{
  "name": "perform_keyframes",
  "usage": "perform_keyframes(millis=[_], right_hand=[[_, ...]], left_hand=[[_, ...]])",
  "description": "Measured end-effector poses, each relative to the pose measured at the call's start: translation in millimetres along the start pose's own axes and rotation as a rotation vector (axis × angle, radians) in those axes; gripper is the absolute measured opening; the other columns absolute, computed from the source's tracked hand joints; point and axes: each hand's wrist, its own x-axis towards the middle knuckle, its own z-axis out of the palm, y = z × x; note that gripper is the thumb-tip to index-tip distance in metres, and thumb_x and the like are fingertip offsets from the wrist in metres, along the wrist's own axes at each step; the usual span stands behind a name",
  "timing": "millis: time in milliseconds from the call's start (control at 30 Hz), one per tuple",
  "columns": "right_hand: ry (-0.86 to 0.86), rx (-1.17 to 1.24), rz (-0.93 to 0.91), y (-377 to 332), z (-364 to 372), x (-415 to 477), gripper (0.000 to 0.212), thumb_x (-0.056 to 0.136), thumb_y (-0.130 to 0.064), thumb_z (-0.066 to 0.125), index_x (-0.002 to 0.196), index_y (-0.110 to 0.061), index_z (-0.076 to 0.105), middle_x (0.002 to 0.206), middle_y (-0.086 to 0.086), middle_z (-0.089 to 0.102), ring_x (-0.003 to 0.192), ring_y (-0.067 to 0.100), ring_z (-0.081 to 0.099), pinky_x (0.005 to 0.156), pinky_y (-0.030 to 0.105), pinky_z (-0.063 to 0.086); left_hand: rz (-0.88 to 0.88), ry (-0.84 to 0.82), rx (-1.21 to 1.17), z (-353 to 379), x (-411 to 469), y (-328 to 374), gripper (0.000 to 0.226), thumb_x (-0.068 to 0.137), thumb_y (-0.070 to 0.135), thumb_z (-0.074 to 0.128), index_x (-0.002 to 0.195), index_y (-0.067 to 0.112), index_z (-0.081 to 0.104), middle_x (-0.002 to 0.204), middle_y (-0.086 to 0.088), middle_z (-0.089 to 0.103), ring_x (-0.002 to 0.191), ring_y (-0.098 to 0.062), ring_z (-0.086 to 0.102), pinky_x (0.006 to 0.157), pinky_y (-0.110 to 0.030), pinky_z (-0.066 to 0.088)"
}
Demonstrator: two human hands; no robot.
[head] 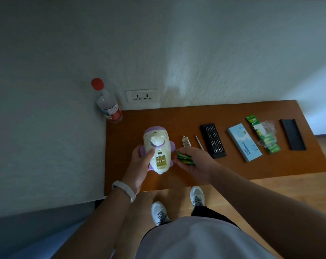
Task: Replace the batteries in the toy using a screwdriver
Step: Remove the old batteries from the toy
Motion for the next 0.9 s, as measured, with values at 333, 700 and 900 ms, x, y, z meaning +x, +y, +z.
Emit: perform_keyframes(millis=[333,700,900], right_hand=[[-0.017,0.107,0.012,-2,-11,-24,0.026,0.09,-0.014,0.068,0.111,0.001,0.067,0.098,0.022,0.068,0.08,0.028,0.074,0.06,0.031,0.06],[-0.185,0.21,-0.013,-4,-59,-48,0.022,0.088,-0.011,0.068,0.107,-0.001,0.065,0.096,0.021,0.066,0.08,0.026,0.07,0.058,0.028,0.059],[-0.179,0.215,-0.042,-45,-103,-53,0.025,0.088,-0.008,0.066,0.112,0.001,0.062,0.097,0.021,0.065,0.08,0.026,0.07,0.059,0.029,0.06]], left_hand=[[0.141,0.163,0.321,1,-22,13,0.057,0.096,0.031,0.065,0.147,0.025,0.04,0.139,0.003,0.045,0.125,-0.016,0.05,0.08,-0.019,0.051],[0.499,0.396,0.637,52,-63,21,0.036,0.09,0.015,0.071,0.123,0.017,0.057,0.115,0.004,0.049,0.112,-0.016,0.053,0.073,-0.026,0.056],[0.602,0.359,0.863,121,-57,0,0.029,0.09,0.023,0.071,0.117,0.019,0.061,0.109,0.009,0.055,0.106,-0.008,0.048,0.081,-0.025,0.047]])
